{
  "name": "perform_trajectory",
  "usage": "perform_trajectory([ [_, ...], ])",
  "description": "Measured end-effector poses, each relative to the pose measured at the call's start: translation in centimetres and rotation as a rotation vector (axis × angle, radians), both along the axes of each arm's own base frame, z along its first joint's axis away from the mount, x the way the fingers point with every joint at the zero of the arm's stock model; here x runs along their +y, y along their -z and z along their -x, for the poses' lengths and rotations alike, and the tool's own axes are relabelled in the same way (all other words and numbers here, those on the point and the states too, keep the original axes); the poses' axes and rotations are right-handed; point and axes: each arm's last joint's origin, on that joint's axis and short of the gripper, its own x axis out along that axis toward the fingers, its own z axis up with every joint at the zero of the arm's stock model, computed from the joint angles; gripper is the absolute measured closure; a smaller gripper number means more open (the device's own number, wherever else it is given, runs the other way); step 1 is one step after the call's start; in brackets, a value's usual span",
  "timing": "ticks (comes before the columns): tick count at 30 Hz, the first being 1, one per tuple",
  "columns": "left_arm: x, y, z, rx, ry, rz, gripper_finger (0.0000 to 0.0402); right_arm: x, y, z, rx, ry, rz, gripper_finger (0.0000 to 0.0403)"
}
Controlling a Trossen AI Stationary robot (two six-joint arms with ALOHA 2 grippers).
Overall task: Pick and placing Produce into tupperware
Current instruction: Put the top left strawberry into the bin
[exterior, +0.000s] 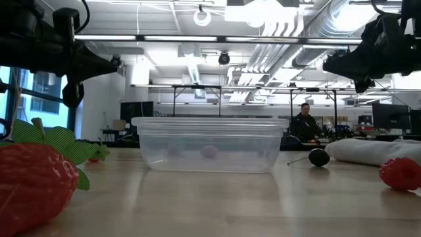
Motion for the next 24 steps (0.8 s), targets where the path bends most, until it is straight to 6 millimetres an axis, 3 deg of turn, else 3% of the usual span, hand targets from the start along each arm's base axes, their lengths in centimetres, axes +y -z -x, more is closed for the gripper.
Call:
perform_trajectory([
  [8,-0.3,-0.5,-0.1,-0.010,0.117,0.032,0.0400,-0.2,-1.7,0.2,-0.290,0.063,-0.280,0.0403],
  [14,0.0,-1.6,-0.9,0.157,0.110,0.025,0.0401,-0.2,-2.8,0.4,-0.365,0.063,-0.355,0.0403],
  [18,0.3,-3.0,-2.7,0.303,0.189,0.060,0.0401,-0.3,-4.6,0.3,-0.352,0.065,-0.355,0.0403],
  [24,1.7,-4.7,-7.2,0.648,0.329,-0.057,0.0400,-0.5,-7.8,-1.1,-0.208,0.119,-0.285,0.0403],
])
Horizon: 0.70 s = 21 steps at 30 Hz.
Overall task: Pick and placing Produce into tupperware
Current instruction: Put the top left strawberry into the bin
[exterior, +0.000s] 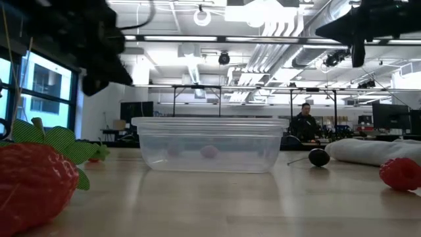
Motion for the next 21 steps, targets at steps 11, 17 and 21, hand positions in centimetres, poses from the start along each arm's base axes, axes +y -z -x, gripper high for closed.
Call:
perform_trajectory([
  [11,3.3,-4.5,-10.3,0.325,0.498,-0.351,0.0317,-0.1,-6.4,-1.2,0.261,0.001,-0.004,0.0369],
  [17,4.7,-2.7,-13.6,0.539,0.646,-0.431,0.0256,0.0,-9.1,-0.9,0.302,-0.012,-0.001,0.0350],
  [21,5.2,-0.2,-14.8,0.625,0.718,-0.455,0.0238,0.1,-9.9,-0.8,0.303,-0.047,-0.003,0.0344],
])
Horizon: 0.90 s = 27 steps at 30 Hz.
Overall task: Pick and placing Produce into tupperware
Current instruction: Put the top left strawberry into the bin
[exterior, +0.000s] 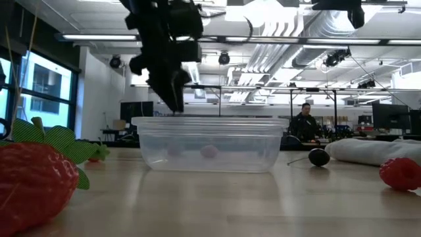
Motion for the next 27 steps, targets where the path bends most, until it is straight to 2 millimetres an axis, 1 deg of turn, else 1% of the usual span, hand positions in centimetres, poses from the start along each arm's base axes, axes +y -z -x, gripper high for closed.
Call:
perform_trajectory([
  [3,0.3,1.3,-0.6,0.042,0.018,-0.048,0.0234,0.0,0.0,0.0,0.006,-0.011,-0.003,0.0343],
  [5,0.6,1.8,-0.9,0.053,0.023,-0.102,0.0235,0.0,0.1,0.1,0.018,-0.013,-0.004,0.0343],
  [8,0.8,2.6,-1.2,0.076,0.017,-0.134,0.0236,0.0,0.2,0.0,0.035,-0.013,-0.008,0.0343],
  [18,1.1,5.6,-2.0,0.147,0.021,-0.117,0.0234,0.0,0.5,-0.3,0.064,-0.014,-0.010,0.0343],
  [21,1.2,5.9,-2.1,0.153,0.013,-0.139,0.0234,0.0,0.5,-0.3,0.067,-0.018,-0.011,0.0343],
  [27,1.4,5.7,-2.5,0.117,0.004,-0.168,0.0234,0.0,0.6,-0.3,0.072,-0.018,-0.015,0.0343],
])
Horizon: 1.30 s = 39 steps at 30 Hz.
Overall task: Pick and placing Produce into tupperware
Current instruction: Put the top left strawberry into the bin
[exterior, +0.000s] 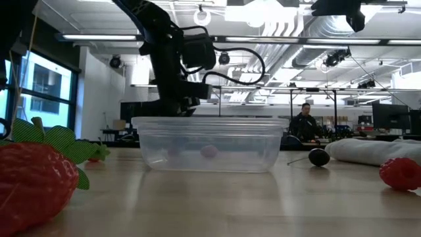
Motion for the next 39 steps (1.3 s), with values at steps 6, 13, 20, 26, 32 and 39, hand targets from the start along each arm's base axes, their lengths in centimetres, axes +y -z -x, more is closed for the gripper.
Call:
perform_trajectory([
  [6,0.1,0.1,-0.1,0.007,0.022,-0.005,0.0234,0.0,0.0,0.0,-0.001,0.001,-0.003,0.0343],
  [13,0.3,0.0,-0.3,-0.011,0.014,-0.042,0.0234,0.0,0.0,0.0,-0.001,0.001,-0.003,0.0343],
  [20,1.4,0.0,0.3,0.002,-0.031,-0.028,0.0234,0.0,0.0,0.0,-0.002,-0.001,-0.004,0.0343],
  [26,2.8,0.1,1.0,0.010,-0.083,0.001,0.0234,0.1,0.0,0.0,-0.002,-0.006,-0.004,0.0343],
  [32,2.9,0.1,1.0,0.003,-0.083,0.006,0.0234,0.1,0.0,0.0,-0.002,-0.006,-0.004,0.0343],
  [39,2.4,0.1,0.8,0.010,-0.015,0.008,0.0234,0.1,0.0,0.0,-0.002,-0.006,-0.004,0.0343],
])
